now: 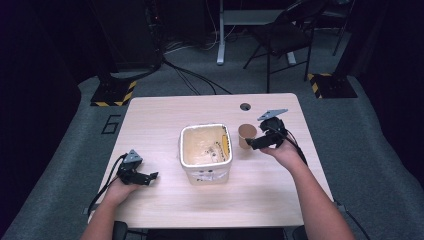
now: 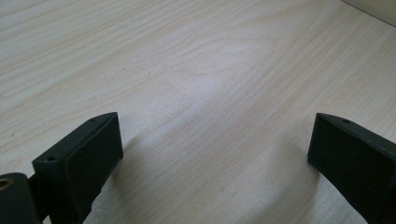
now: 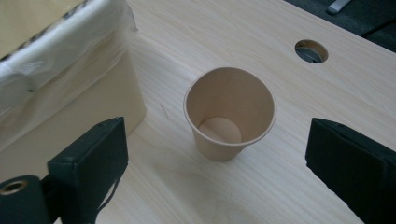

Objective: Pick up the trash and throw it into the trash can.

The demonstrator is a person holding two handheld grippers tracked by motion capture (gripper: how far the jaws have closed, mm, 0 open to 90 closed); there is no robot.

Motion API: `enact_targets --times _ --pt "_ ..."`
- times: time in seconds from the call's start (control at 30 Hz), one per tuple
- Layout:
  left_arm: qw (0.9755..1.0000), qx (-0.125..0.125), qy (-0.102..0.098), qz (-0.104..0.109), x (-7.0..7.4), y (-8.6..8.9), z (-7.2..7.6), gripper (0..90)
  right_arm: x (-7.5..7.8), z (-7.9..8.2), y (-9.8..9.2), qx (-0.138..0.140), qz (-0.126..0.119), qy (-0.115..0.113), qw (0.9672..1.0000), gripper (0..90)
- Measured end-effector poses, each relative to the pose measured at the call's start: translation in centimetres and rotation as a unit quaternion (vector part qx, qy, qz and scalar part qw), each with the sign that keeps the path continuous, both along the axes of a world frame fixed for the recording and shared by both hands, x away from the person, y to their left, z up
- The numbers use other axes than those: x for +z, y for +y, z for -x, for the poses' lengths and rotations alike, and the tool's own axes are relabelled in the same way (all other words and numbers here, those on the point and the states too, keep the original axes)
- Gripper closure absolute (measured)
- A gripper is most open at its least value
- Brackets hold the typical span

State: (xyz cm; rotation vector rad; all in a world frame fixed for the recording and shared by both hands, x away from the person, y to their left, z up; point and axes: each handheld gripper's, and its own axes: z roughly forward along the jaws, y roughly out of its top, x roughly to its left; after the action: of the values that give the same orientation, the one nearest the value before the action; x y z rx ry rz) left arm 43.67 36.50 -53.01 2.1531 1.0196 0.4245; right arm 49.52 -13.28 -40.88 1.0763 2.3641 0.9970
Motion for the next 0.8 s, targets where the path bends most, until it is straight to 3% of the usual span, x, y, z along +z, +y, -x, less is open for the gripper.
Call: enact_targets --times 0.8 --pt "1.0 0.001 0.0 0.001 0.0 0.0 0.0 3.0 -3.0 -3.3 2.4 0.0 0.021 0.019 0.9996 0.0"
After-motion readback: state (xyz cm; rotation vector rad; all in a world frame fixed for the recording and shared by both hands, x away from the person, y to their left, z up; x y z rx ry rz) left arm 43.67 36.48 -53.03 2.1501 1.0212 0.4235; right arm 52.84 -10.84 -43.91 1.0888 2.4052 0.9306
